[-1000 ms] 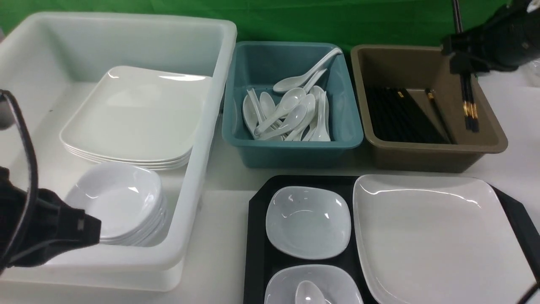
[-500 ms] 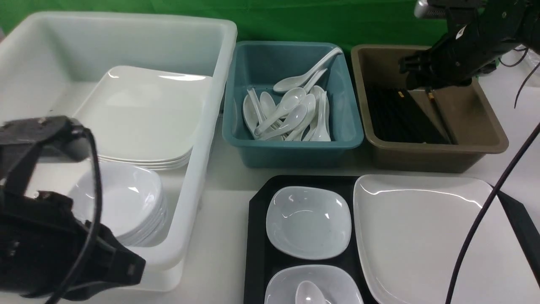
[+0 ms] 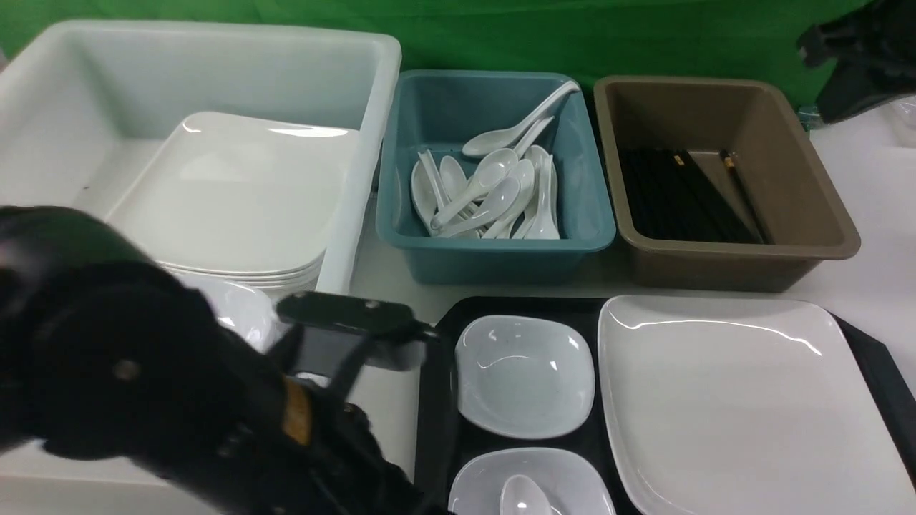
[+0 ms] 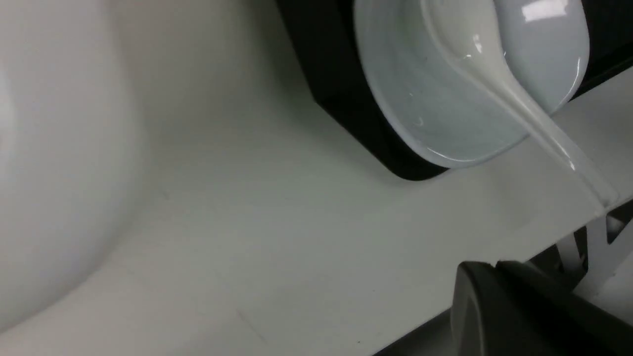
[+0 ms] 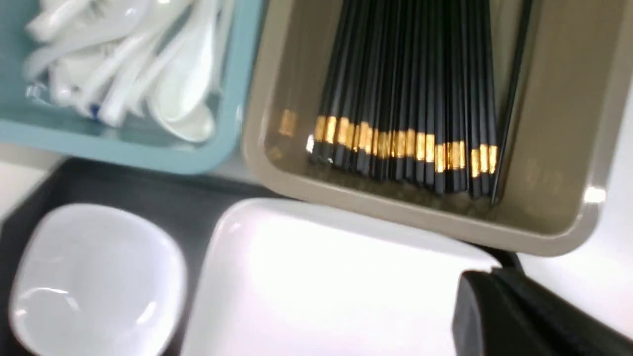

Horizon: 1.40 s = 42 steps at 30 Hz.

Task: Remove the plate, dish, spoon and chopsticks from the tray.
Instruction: Use the right arm to put the chopsticks into the small storage box on the right, then use the left arm to grab a soup spoon from the plate

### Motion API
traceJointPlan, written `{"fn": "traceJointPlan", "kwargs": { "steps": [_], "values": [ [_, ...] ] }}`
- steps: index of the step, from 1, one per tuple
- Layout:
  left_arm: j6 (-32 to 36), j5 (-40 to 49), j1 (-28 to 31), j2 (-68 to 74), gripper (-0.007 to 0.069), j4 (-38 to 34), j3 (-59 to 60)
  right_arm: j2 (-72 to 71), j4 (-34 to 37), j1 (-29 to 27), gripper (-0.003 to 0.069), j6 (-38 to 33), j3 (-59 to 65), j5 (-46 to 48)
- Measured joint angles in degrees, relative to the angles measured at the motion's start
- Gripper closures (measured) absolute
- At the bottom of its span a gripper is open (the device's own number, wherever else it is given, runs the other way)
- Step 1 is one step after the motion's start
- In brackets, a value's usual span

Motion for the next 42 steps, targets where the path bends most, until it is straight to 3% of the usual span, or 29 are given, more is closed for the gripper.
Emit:
{"fn": "traceJointPlan", "kwargs": {
  "steps": [7,13,24,28,31,37,42],
  "values": [
    [-5.42,-0.16,-8.03,12.24,0.0623,1.12,-7.04,-11.23,0.00,0.00,0.0555,0.05,13.43,-0.22],
    [-7.32,-0.73,-9.60,18.78,0.0557,1.18,-11.25,-19.81,0.00,0.00,0.0539,0.11,24.32,-3.58],
    [-14.99,-5.20,-9.60,27.89,0.0169,1.14,-14.79,-23.39,0.00,0.00,0.0509,-0.38,28.69,-5.12],
    [-16.61,-6.43,-9.60,29.41,0.0125,1.20,-14.97,-23.39,0.00,0.00,0.0501,-0.62,28.69,-5.12],
    [-17.60,-6.54,-9.60,30.78,0.0126,1.52,-14.97,-23.39,0.00,0.00,0.0498,-0.79,28.69,-5.44],
    [-19.20,-6.94,-9.60,31.43,0.0220,1.70,-14.97,-23.39,-0.05,0.00,0.0488,-1.04,28.69,-5.55],
    [-19.70,-6.94,-9.60,31.43,0.0390,2.53,-15.09,-23.39,-0.05,0.00,0.0478,-1.20,28.69,-5.93]
  ]
}}
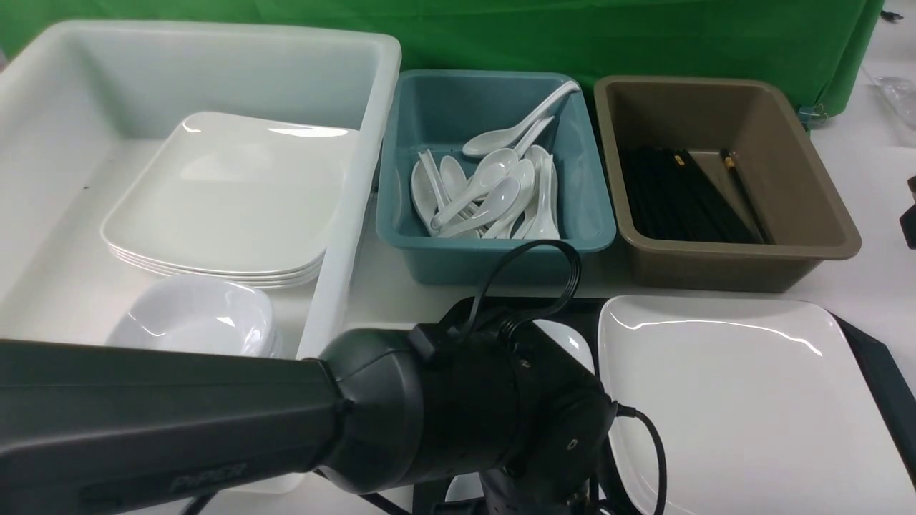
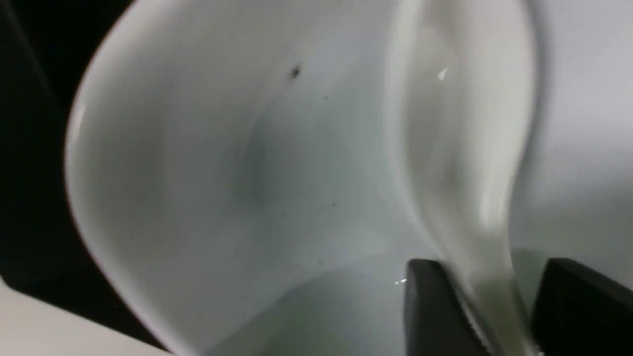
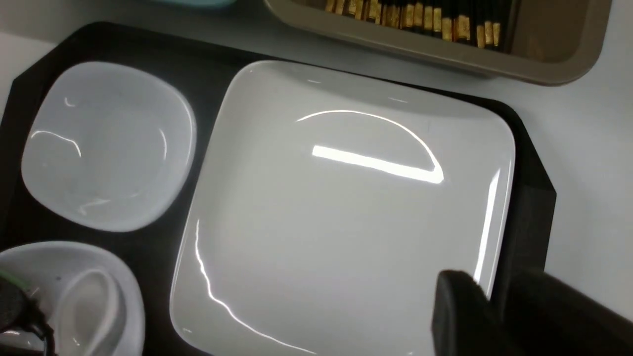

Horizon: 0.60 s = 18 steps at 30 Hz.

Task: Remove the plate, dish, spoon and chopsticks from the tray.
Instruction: Use the left arm to grab a soup spoon from the plate

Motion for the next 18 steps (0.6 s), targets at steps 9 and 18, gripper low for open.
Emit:
{"fn": "traceJointPlan", "kwargs": {
  "steps": [9,18],
  "values": [
    [-0.04,0.29,1.09,0.00,0.0511,0.12,-0.17,0.00,0.00,0.05,0.0466,-0.16,0.00,-0.04],
    [3.35,5.88,1.57,0.02,0.0519,0.27,-5.06,0.00,0.00,0.05,0.0463,-0.45,0.00,-0.04]
  ]
}}
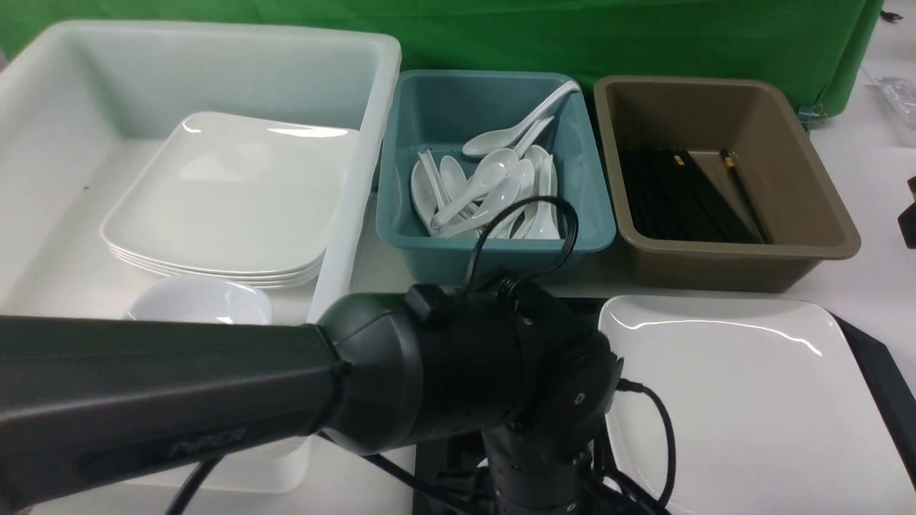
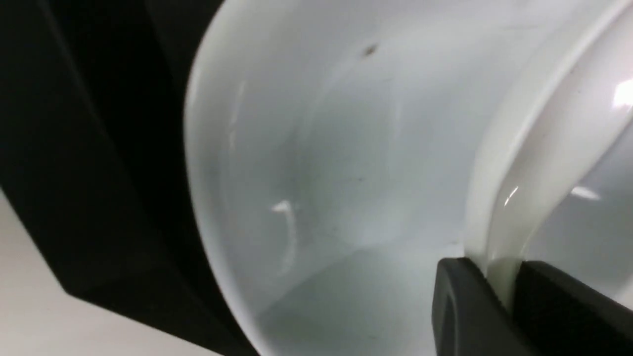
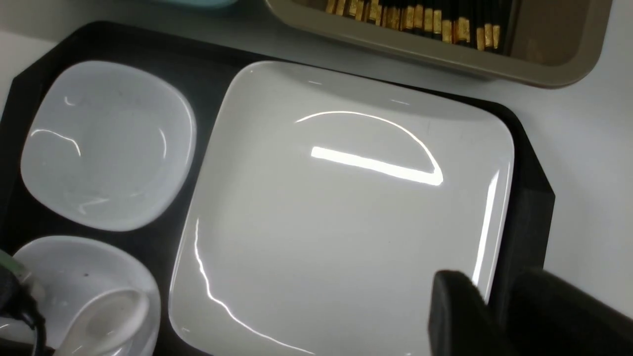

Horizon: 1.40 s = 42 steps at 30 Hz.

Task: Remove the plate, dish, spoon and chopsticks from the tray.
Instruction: Use the left arm to grab a soup spoon from the plate, then use the left arm to put the soup spoon into the small storage box in the middle

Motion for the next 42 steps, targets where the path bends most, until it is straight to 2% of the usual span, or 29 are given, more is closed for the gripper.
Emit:
{"fn": "traceJointPlan", "kwargs": {
  "steps": [6,14,19,28,33,39,42],
  "values": [
    [2.58,5.78,1.50,-1.08,0.0522,3.40,-8.45,0.00,0.00,0.00,0.0462,0.00,0.00,0.00],
    [8.45,8.43,11.05,-1.87,0.0526,4.00,-19.36,-0.02,0.00,0.00,0.0445,0.00,0.00,0.00],
    [11.90,6.52,17.36,-1.87,0.0531,4.00,-24.80,-0.02,0.00,0.00,0.0445,0.00,0.00,0.00],
    [17.95,-10.28,27.37,-0.49,0.0533,3.49,-27.26,-0.02,0.05,0.00,0.0443,0.00,0.00,0.00],
    [20.92,-25.81,31.49,4.10,0.0540,2.56,-27.26,-0.02,0.05,0.00,0.0444,0.00,0.00,0.06],
    [21.77,-30.63,32.19,7.77,0.0563,2.68,-27.26,-0.02,0.05,0.00,0.0434,0.00,0.00,0.06],
    [22.21,-30.67,32.19,8.68,0.0503,2.73,-27.26,-0.02,0.05,0.00,0.0428,0.00,0.00,0.30]
  ]
}}
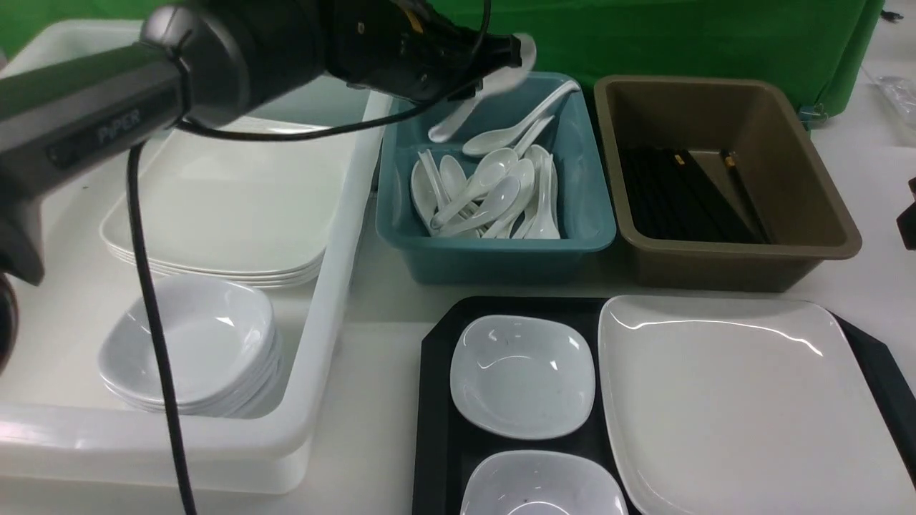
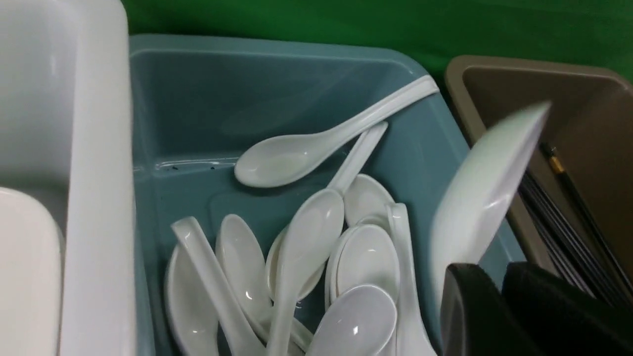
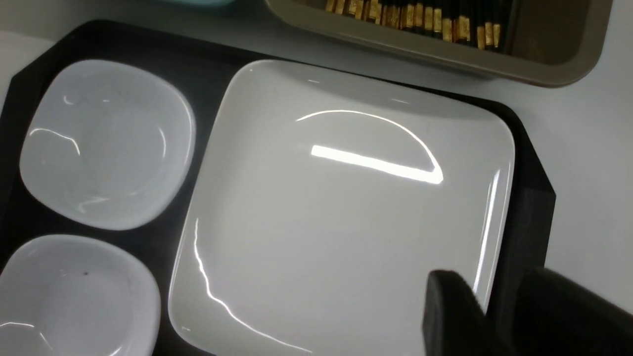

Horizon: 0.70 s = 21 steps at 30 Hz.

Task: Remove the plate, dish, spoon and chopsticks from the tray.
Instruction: Use the left arm to put the soup spoon into the small storage box in the middle, then use the left arm to grab a small plate from the dinner plate

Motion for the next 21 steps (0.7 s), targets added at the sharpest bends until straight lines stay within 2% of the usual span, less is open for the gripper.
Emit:
{"fn": "traceJointPlan", "kwargs": {
  "steps": [2,6,8,10,11,13,14,15,16,19,21],
  "values": [
    [0.13,0.06,0.05,0.30,0.0442,0.00,0.00,0.00,0.00,0.00,0.0426,0.00,0.00,0.28],
    [0.13,2.27,0.05,0.02,0.0269,0.57,0.00,0.00,0.00,0.00,0.0424,0.00,0.00,0.91],
    [0.13,6.31,0.11,-1.08,0.0216,0.78,0.00,-0.05,0.00,0.00,0.0424,0.00,0.00,1.48],
    [0.85,10.29,0.11,-2.36,0.0209,0.83,0.00,-0.05,0.00,0.00,0.0423,0.00,0.00,2.00],
    [2.03,14.28,0.11,-3.78,0.0230,0.93,0.00,-0.05,0.00,0.00,0.0423,0.00,0.00,2.67],
    [3.85,22.83,-0.01,-6.80,0.0345,1.27,0.00,-0.05,0.00,0.00,0.0423,0.00,0.00,3.39],
    [4.05,23.64,-0.09,-7.10,0.0360,1.27,0.00,-0.05,0.00,0.00,0.0423,0.00,0.00,3.53],
    [4.75,26.23,-0.29,-8.28,0.0407,1.27,0.00,-0.05,0.00,0.00,0.0423,0.00,0.00,3.66],
    [8.53,34.78,-1.70,-11.61,0.0547,1.27,0.86,-0.07,0.00,0.00,0.0421,0.00,0.00,3.77],
    [10.55,39.93,-4.14,-14.90,0.0599,1.27,3.64,-0.07,0.00,0.00,0.0421,0.00,0.00,3.77],
    [11.17,41.26,-7.72,-18.46,0.0617,0.88,8.88,-0.07,0.00,0.00,0.0421,0.00,0.00,3.82]
  ]
}}
